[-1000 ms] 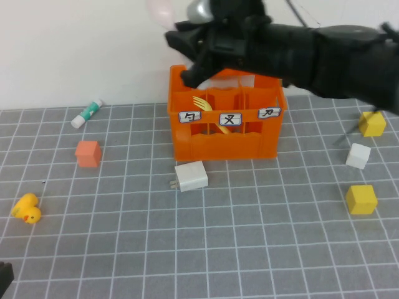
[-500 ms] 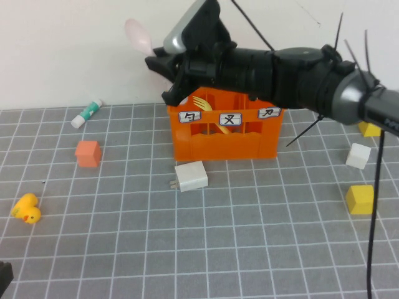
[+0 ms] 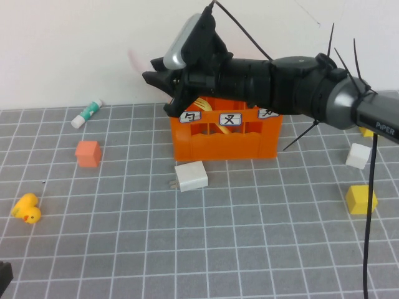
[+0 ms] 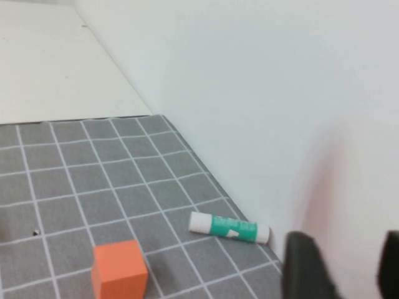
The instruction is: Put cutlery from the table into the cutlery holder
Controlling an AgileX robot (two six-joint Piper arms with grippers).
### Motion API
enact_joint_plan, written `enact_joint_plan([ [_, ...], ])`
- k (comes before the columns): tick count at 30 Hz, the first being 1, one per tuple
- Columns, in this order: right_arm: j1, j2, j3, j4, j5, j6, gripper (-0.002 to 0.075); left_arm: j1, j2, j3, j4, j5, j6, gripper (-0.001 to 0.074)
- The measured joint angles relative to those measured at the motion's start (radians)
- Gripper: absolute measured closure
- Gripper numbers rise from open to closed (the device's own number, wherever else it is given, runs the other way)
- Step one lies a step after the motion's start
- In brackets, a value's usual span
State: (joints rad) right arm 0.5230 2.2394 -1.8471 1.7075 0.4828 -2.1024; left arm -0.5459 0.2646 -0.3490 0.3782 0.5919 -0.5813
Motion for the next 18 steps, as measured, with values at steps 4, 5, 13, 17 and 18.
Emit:
enact_joint_plan([
  [4,-0.003,0.000,0.000,0.000,-0.016,0.024,0.0379,0.000,0.000,0.000,0.000,0.000,0.000,0.0735],
  [5,-0.003,0.000,0.000,0.000,-0.021,0.026,0.0365,0.000,0.000,0.000,0.000,0.000,0.000,0.0735],
  [13,-0.014,-0.104,0.000,0.000,-0.028,0.032,0.0400,0.000,0.000,0.000,0.000,0.006,0.000,0.0735],
  [17,-0.016,-0.239,0.000,-0.008,-0.015,0.038,0.0565,0.000,0.000,0.000,0.000,0.004,0.000,0.0735],
  [18,-0.016,-0.272,0.000,-0.022,-0.013,0.038,0.0607,0.000,0.000,0.000,0.000,-0.002,0.000,0.0735],
])
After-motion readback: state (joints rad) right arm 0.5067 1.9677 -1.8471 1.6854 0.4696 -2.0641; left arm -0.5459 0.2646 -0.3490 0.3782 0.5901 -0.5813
